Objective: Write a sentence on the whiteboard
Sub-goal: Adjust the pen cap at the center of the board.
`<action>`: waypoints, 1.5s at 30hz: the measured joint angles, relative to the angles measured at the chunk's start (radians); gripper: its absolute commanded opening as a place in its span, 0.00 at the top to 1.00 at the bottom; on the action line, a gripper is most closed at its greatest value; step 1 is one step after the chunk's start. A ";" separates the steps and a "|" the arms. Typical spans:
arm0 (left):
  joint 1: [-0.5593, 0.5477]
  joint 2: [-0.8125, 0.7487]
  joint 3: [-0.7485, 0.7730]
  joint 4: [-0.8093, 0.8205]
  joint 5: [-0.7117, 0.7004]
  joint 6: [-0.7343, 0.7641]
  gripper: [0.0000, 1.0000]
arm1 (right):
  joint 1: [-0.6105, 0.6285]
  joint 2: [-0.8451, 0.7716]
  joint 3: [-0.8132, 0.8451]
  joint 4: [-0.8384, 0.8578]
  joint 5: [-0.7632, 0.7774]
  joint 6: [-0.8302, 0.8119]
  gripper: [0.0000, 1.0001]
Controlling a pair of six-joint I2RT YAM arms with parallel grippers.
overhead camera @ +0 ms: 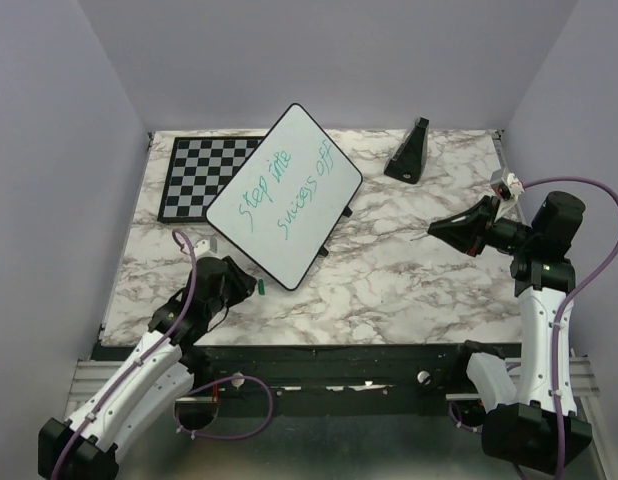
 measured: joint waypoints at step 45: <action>-0.198 0.710 0.186 0.091 -0.243 0.061 0.69 | 0.000 0.000 0.000 0.000 -0.003 0.000 0.99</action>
